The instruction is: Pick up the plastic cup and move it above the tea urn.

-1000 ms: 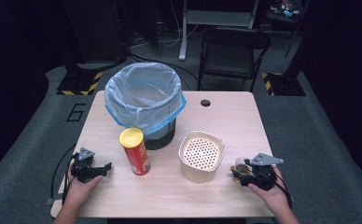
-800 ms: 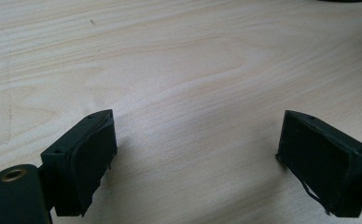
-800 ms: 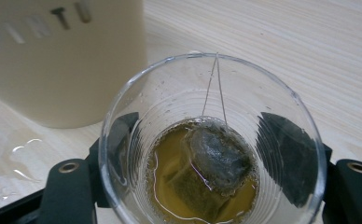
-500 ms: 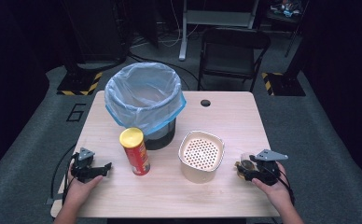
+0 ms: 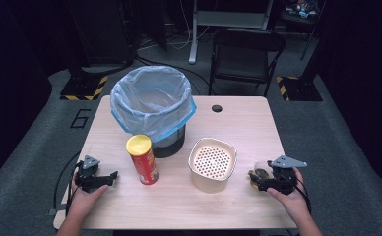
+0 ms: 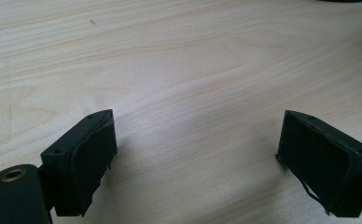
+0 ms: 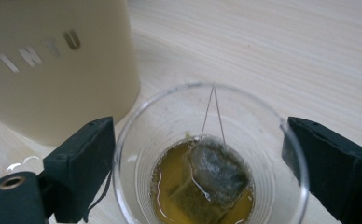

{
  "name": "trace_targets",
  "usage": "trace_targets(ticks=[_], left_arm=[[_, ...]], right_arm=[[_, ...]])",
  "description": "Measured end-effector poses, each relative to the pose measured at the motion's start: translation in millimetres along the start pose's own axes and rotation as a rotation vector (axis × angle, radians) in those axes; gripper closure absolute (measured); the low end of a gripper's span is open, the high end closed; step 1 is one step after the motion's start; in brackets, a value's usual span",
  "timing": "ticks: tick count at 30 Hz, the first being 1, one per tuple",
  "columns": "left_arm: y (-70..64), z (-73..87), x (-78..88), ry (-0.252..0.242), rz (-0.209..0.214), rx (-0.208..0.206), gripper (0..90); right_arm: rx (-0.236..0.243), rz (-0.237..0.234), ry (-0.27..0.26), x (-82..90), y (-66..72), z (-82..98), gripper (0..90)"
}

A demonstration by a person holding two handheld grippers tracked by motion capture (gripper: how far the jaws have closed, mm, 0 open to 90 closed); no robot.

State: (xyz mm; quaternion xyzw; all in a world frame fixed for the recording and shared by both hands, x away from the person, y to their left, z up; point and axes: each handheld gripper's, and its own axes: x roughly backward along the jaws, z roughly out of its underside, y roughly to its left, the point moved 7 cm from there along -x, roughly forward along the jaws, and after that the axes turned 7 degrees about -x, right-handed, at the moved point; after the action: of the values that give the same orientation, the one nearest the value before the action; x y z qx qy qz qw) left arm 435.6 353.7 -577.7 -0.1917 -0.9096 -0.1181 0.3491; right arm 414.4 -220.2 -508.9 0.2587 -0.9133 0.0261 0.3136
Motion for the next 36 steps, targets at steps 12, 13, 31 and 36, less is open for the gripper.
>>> trace_targets(ticks=[12,13,31,36], left_arm=[[-0.2,-0.6,-1.2,-0.012,-0.006,0.004,11.6],[-0.8,-0.6,-1.3,-0.012,-0.003,0.010,11.5],[-0.8,-1.0,-1.7,-0.020,-0.005,0.004,11.5],[-1.0,-0.6,-1.1,-0.011,-0.001,0.001,11.5]], right_arm=[[0.024,-0.043,-0.023,16.8,20.0,-45.0,30.7],[0.022,-0.055,-0.014,14.3,24.3,-50.4,34.6],[0.063,-0.155,0.095,-43.7,60.1,-79.1,55.6],[0.064,-0.166,0.084,-34.6,66.6,-69.4,54.7]])
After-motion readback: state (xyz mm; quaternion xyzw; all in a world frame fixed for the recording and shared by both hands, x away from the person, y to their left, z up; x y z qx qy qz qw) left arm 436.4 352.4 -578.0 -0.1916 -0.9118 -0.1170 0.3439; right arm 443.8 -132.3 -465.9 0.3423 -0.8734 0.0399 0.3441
